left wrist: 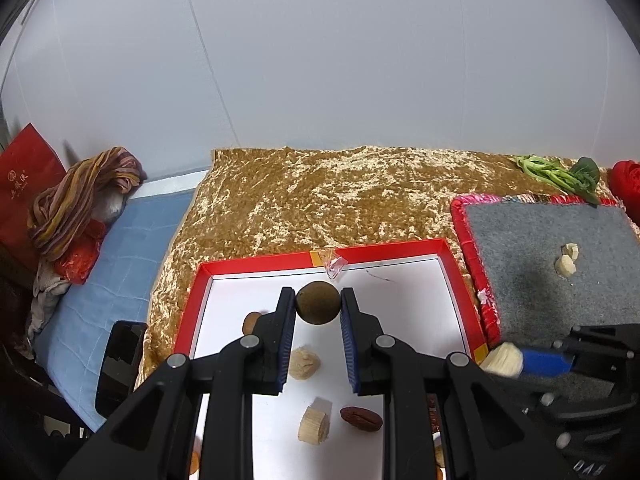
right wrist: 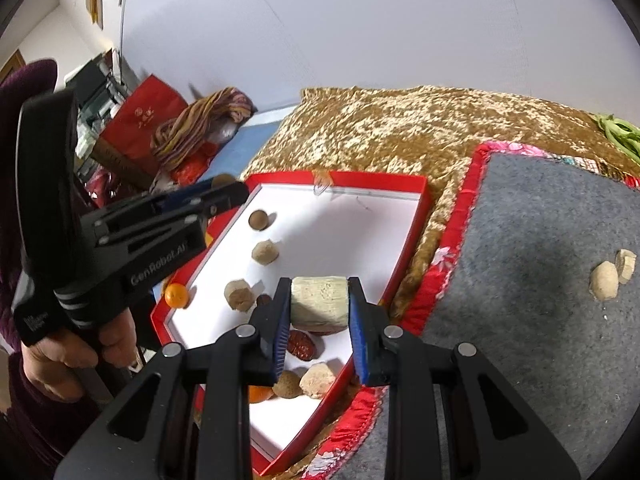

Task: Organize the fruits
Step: 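Hold the beige piece and longan above the white tray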

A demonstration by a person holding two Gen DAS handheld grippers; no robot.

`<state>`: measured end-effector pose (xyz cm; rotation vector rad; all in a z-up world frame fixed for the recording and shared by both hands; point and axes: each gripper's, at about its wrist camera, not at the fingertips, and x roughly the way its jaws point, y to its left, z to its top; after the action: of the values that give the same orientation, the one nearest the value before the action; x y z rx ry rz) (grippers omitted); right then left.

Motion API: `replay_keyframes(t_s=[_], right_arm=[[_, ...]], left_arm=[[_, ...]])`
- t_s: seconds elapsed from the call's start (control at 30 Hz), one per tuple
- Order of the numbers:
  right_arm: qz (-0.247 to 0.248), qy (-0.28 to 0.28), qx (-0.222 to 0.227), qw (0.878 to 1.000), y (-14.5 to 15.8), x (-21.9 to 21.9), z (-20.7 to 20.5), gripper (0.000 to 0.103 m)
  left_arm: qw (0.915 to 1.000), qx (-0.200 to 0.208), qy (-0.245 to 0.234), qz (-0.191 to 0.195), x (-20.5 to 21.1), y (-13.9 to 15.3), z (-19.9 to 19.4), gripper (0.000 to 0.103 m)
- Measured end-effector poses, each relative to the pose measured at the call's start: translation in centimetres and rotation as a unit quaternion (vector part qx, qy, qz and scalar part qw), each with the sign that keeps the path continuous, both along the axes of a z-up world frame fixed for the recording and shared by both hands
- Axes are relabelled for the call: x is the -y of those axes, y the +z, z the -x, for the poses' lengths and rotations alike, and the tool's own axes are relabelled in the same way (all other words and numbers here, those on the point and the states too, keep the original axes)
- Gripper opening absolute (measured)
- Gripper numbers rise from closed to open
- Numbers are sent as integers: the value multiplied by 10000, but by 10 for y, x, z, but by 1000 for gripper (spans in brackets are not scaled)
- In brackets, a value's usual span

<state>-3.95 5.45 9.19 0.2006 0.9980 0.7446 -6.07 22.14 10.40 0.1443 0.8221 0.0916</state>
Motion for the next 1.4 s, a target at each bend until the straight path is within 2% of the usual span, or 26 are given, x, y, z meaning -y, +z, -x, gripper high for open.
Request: replay_keyframes(t_s=[0.27, 1.07, 1.4], right_arm=[[168, 215, 84, 9996, -3, -12, 9, 28], [307, 341, -8, 9989, -11, -18, 12, 28], [384, 519, -57, 9979, -16, -26, 16, 28]], left_arm=[[10000, -60, 16, 2, -1, -3, -1, 21], [9999, -113, 2, -48, -2, -5, -3, 21], [9995, -282, 17, -142, -3, -12, -6, 21]])
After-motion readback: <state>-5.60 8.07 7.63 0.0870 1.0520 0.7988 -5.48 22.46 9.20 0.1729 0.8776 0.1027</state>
